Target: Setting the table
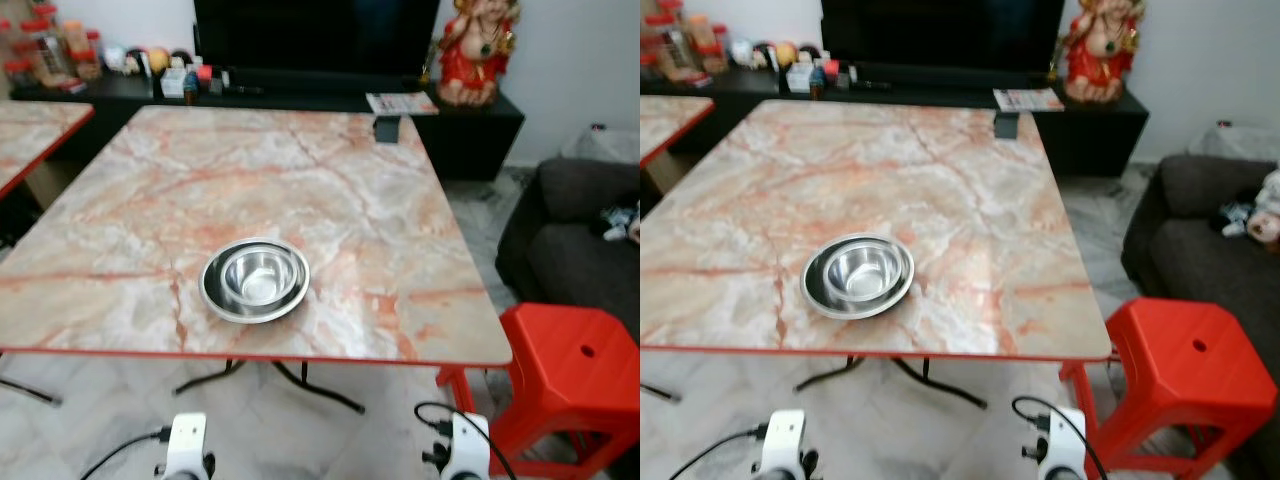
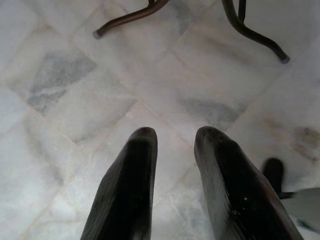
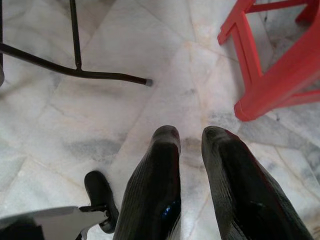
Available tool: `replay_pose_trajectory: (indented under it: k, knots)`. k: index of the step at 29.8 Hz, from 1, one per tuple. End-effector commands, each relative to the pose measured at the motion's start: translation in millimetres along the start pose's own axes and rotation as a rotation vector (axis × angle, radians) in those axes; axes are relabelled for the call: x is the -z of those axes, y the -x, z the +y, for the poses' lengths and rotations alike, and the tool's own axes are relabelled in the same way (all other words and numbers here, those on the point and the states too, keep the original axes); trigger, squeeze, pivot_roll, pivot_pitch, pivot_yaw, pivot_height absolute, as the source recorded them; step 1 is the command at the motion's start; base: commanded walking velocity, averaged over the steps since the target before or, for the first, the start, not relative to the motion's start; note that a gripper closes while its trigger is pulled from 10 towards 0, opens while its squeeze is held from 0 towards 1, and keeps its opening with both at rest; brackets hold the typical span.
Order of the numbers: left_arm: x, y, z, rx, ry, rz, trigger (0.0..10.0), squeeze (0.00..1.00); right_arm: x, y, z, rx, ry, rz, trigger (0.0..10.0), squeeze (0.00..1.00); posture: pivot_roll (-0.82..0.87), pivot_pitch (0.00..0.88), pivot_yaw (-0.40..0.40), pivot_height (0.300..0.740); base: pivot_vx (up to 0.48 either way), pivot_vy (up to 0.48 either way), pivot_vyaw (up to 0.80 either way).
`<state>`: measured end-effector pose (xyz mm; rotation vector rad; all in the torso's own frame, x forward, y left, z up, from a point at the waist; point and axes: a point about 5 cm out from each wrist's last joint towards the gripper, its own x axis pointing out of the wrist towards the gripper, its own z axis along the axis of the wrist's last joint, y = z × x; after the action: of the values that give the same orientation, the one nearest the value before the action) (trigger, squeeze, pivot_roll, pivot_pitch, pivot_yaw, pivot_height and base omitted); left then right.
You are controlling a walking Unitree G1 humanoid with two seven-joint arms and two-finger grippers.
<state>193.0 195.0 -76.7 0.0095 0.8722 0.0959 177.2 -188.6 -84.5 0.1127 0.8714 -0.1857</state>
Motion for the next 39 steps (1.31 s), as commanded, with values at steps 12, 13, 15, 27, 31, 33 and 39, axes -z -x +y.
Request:
replay_pose_trajectory:
  k: [12, 13, 15, 27, 31, 33, 39]
  knots:
    - [-3.6, -1.1, -0.1, 0.001, 0.002, -0.001, 10.0, 0.00, -0.4, -0.1, 0.3, 0.002, -0.007, 0.000, 10.0, 0.00, 0.00, 0.000, -0.003, 0.740, 0.000, 0.352, 0.00]
    - [-4.7, -1.3, 0.1, 0.001, 0.002, -0.005, 10.0, 0.00, -0.6, -0.2, 0.8, 0.000, -0.006, -0.001, 10.0, 0.00, 0.00, 0.000, -0.001, 0.740, 0.000, 0.352, 0.00]
    - [-6.4, -1.6, 0.2, 0.000, 0.002, -0.010, 10.0, 0.00, -1.0, -0.4, 1.4, -0.002, -0.005, -0.001, 10.0, 0.00, 0.00, 0.000, 0.000, 0.740, 0.000, 0.352, 0.00]
    - [-8.0, -1.9, 1.2, 0.001, -0.010, -0.010, 10.0, 0.00, -1.0, -0.4, 2.5, -0.001, -0.008, -0.001, 10.0, 0.00, 0.00, 0.000, 0.010, 0.740, 0.000, 0.352, 0.00]
    - [-7.0, -1.6, 3.6, -0.003, -0.015, -0.008, 10.0, 0.00, 0.5, -0.1, 2.7, -0.001, -0.006, 0.003, 10.0, 0.00, 0.00, 0.000, 0.013, 0.740, 0.000, 0.352, 0.00]
    - [-6.7, -1.5, 4.3, -0.004, -0.016, -0.008, 10.0, 0.00, 1.0, 0.1, 3.0, -0.002, -0.004, 0.004, 10.0, 0.00, 0.00, 0.000, 0.016, 0.740, 0.000, 0.352, 0.00]
    - [-5.3, -1.1, 6.1, -0.006, -0.022, -0.003, 10.0, 0.00, 2.1, 0.4, 3.5, -0.004, -0.002, 0.005, 10.0, 0.00, -0.01, 0.000, 0.021, 0.740, 0.000, 0.352, 0.00]
